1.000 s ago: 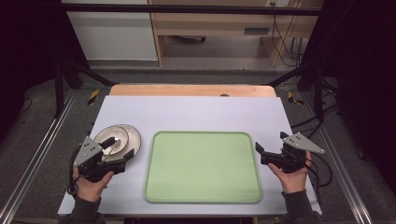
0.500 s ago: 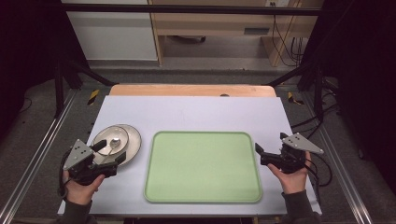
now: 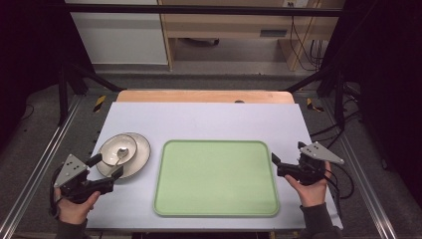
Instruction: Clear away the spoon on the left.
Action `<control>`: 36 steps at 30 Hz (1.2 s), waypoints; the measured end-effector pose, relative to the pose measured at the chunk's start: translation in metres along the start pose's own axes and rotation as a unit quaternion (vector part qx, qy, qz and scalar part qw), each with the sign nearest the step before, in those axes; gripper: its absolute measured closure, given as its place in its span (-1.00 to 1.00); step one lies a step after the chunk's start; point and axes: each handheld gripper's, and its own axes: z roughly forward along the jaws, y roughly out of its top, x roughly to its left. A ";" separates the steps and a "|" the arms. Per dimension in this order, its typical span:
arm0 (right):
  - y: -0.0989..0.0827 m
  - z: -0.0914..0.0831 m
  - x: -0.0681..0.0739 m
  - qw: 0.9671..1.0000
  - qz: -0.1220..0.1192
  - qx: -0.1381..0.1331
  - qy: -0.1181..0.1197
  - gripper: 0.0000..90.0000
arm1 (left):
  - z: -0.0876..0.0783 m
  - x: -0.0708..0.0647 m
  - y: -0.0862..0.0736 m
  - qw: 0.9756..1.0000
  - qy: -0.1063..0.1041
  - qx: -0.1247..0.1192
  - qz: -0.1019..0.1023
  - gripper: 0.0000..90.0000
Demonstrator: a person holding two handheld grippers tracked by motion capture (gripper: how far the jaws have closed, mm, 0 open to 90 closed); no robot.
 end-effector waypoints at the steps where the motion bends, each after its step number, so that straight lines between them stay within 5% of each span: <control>1: 0.000 0.000 0.000 1.000 0.000 0.001 0.000 -0.93 | -0.001 0.001 -0.001 1.000 0.002 0.000 -0.001 -0.66; 21: -0.001 0.002 0.001 1.000 -0.003 0.008 0.003 -0.93 | -0.009 0.013 -0.014 1.000 0.021 0.020 0.001 -0.71; 36: -0.001 0.003 0.002 1.000 -0.004 0.014 0.003 -0.93 | -0.003 0.012 -0.025 0.998 0.024 0.053 0.023 -0.61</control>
